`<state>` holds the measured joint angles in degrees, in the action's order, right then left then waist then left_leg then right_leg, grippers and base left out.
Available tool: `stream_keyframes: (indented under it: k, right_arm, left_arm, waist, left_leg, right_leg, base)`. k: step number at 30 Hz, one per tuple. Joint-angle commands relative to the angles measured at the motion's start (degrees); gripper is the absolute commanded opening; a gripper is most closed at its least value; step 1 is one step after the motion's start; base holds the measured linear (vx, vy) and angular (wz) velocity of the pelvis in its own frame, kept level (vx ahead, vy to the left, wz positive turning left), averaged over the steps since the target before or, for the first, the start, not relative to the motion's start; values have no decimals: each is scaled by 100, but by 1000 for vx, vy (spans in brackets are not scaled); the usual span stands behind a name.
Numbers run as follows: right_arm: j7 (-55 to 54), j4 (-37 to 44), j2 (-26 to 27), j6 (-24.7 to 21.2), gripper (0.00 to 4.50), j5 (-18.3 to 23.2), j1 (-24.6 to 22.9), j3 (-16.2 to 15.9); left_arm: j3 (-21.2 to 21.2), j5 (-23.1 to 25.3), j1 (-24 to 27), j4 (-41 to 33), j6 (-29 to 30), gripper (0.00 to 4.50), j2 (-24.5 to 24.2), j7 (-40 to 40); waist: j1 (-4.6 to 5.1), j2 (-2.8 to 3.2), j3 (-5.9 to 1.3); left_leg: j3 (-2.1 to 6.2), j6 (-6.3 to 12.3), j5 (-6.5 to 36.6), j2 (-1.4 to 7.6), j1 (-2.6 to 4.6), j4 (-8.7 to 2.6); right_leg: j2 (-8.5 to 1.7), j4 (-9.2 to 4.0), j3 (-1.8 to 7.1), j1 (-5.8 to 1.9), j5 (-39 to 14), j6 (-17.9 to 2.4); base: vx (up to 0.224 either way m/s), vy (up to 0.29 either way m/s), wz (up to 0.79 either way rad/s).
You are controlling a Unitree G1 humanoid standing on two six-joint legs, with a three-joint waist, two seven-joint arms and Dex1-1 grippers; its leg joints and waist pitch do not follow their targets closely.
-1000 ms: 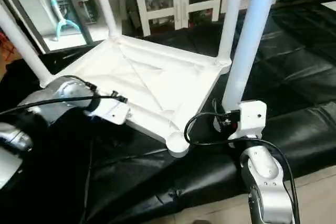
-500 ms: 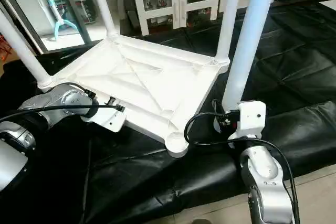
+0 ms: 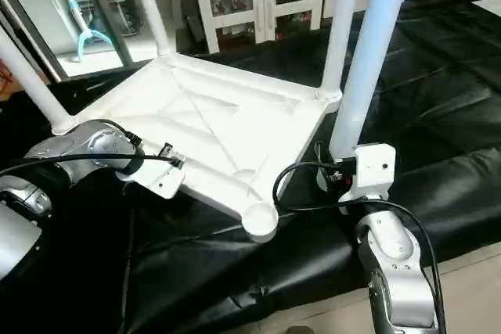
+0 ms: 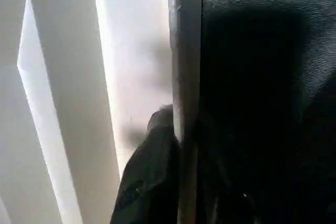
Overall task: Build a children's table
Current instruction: Rotate table base
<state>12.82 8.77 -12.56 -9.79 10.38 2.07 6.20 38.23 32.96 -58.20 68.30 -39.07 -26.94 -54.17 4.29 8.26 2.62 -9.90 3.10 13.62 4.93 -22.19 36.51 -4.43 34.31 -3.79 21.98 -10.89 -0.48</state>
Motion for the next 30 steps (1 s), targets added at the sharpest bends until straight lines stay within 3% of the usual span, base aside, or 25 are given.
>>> stream_keyframes:
  k: [1,4,9,10,17,22,27,30]
  right_arm:
    - [20,-6,-4,4,190,-37,119,-59]
    - [33,-32,-8,12,190,-38,142,-60]
    - [39,-78,-5,22,190,-41,189,-61]
    - [38,-81,3,36,190,-43,179,-65]
    - [38,-85,19,53,190,-48,151,-75]
    - [56,-130,31,64,190,-55,186,-105]
    - [58,-152,40,83,190,-61,206,-121]
    - [65,-155,41,100,190,-59,197,-122]
  left_arm:
    - [60,67,46,36,-74,38,-33,-52]
    - [44,84,29,30,-7,29,-31,-87]
    - [-222,-145,76,30,645,23,20,-317]
    - [-659,-657,246,-59,1679,21,150,-760]
    - [-910,-967,529,-371,2666,17,206,-1123]
    - [-1379,-1148,885,-1147,4892,17,497,-847]
    - [-1641,-1209,914,-1223,5760,17,673,-343]
    - [-1915,-1323,955,-1364,6247,17,733,55]
  waist:
    - [-15,-200,-402]
    - [-15,-194,-400]
    - [-12,-204,-395]
    - [-20,-203,-388]
    - [6,-219,-379]
    - [13,-236,-366]
    - [95,-264,-340]
    - [194,-267,-348]
  left_leg:
    - [408,857,248,827,84,-455]
    - [412,832,279,827,84,-457]
    - [407,824,284,819,80,-452]
    - [393,786,274,822,93,-455]
    - [408,827,377,807,60,-452]
    - [417,857,354,822,55,-457]
    - [417,823,544,752,-21,-427]
    - [435,915,446,748,-36,-415]
  right_leg:
    - [-693,-183,331,-320,708,-1612]
    - [-689,-180,331,-320,614,-1618]
    - [-696,-189,338,-321,549,-1640]
    - [-711,-188,345,-319,531,-1681]
    - [-702,-213,350,-329,285,-1656]
    - [-699,-232,346,-327,62,-1620]
    - [-696,-303,341,-362,-545,-1521]
    - [-671,-299,324,-364,-482,-1491]
  base:
    - [0,0,0]
    - [0,0,0]
    - [0,0,0]
    - [0,0,0]
    - [0,0,0]
    - [0,0,0]
    - [0,0,0]
    - [0,0,0]
